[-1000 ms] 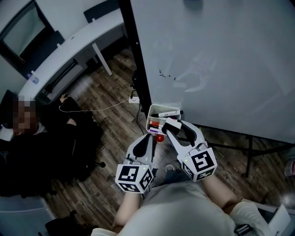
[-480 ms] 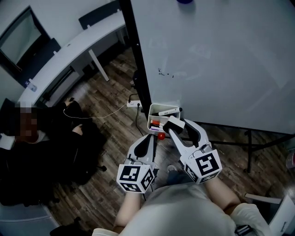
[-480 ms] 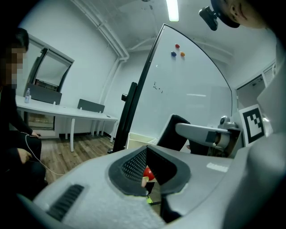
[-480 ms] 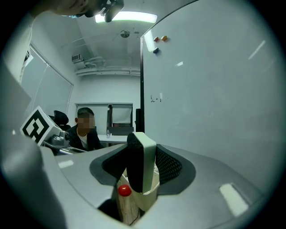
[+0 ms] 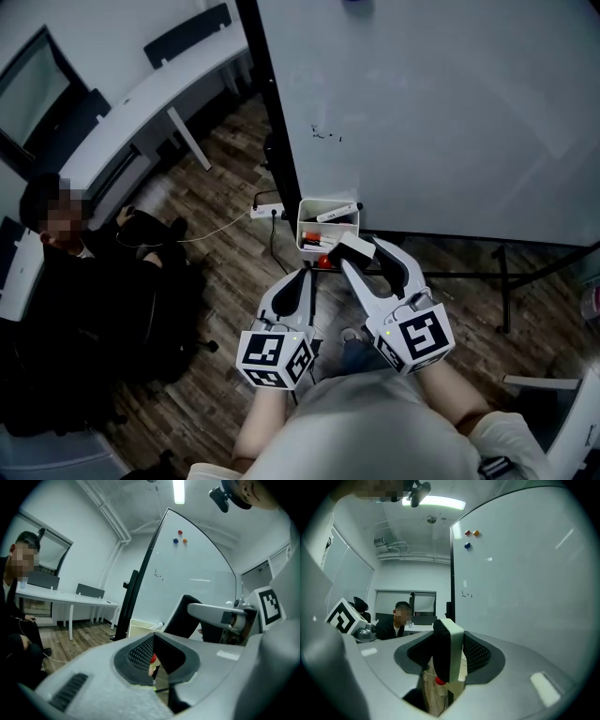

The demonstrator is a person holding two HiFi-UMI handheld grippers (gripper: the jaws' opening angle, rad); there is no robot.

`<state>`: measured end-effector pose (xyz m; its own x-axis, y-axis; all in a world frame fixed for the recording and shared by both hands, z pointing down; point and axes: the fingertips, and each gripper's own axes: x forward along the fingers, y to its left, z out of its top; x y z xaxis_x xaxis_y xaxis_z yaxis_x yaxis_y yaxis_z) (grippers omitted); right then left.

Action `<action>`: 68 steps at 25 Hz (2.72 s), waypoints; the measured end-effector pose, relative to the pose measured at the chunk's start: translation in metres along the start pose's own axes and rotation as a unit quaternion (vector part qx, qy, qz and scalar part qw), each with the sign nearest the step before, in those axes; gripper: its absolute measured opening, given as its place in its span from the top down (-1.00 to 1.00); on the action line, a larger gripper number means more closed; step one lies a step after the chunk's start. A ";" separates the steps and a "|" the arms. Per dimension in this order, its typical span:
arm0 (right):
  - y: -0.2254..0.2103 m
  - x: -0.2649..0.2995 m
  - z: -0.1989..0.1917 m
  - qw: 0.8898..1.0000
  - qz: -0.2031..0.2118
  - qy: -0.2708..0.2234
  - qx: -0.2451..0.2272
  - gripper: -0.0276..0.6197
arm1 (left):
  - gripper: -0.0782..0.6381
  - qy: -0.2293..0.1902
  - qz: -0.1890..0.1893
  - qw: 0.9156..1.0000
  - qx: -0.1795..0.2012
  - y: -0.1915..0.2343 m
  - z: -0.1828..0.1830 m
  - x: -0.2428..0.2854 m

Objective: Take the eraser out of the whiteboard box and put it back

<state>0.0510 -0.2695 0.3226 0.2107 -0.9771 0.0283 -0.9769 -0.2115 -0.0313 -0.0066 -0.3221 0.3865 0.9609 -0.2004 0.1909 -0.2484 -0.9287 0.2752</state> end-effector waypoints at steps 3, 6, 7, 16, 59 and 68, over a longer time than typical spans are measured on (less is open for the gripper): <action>0.012 -0.015 0.000 1.000 -0.006 -0.005 -0.001 0.32 | 0.78 -0.003 -0.007 1.000 0.004 -0.006 -0.004 -0.014; 0.022 -0.027 0.001 1.000 -0.010 -0.009 0.000 0.32 | 0.78 -0.004 -0.012 1.000 0.007 -0.011 -0.007 -0.025; 0.024 -0.029 0.002 1.000 -0.011 -0.010 0.001 0.32 | 0.78 -0.004 -0.013 1.000 0.008 -0.012 -0.007 -0.028; 0.044 -0.050 0.003 1.000 -0.014 -0.014 0.006 0.32 | 0.78 -0.003 -0.018 1.000 0.013 -0.020 -0.012 -0.048; 0.107 -0.125 -0.014 0.999 -0.040 -0.013 0.013 0.32 | 0.78 -0.009 -0.045 0.999 0.029 -0.052 -0.035 -0.128; 0.107 -0.126 -0.012 0.999 -0.038 -0.015 0.011 0.32 | 0.78 -0.012 -0.047 0.998 0.037 -0.056 -0.035 -0.128</action>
<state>-0.0807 -0.1692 0.3279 0.2861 -0.9582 0.0017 -0.9568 -0.2858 -0.0525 -0.1199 -0.2334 0.3792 0.9825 -0.1167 0.1453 -0.1472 -0.9641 0.2209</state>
